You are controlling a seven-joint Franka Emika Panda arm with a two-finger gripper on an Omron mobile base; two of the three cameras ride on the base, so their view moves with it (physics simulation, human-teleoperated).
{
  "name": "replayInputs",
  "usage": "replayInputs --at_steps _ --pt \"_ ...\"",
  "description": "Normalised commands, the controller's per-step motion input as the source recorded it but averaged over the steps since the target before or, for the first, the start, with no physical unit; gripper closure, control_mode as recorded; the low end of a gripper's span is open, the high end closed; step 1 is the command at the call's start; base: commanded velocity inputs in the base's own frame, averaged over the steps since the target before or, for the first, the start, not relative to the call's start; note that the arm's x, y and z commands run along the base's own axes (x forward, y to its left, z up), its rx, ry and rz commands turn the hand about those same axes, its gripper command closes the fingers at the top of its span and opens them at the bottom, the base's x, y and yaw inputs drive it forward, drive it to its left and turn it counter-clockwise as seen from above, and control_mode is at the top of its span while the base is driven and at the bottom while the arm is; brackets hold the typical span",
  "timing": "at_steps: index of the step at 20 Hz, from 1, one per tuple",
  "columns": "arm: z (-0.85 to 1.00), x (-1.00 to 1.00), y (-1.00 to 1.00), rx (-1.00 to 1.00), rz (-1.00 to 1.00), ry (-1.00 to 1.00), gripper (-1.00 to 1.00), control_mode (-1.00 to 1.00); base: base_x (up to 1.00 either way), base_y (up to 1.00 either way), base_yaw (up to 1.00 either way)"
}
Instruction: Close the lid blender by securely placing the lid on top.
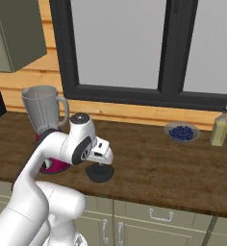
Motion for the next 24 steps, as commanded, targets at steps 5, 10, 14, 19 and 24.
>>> replayInputs --at_steps 5,10,14,19,24 --pt "-0.26 0.06 0.00 0.00 0.00 0.02 -1.00 -1.00 0.00 0.00 0.00" --pt "-0.23 0.10 0.00 0.00 0.00 0.04 -1.00 -1.00 0.00 0.00 0.00" --pt "-0.24 0.14 0.00 0.00 0.00 0.03 -1.00 -1.00 0.00 0.00 0.00" --pt "-0.22 0.22 0.00 0.00 0.00 0.04 -1.00 -1.00 0.00 0.00 0.00" --pt "-0.21 0.23 -0.07 0.01 0.00 0.04 -1.00 -1.00 0.00 0.00 0.00"
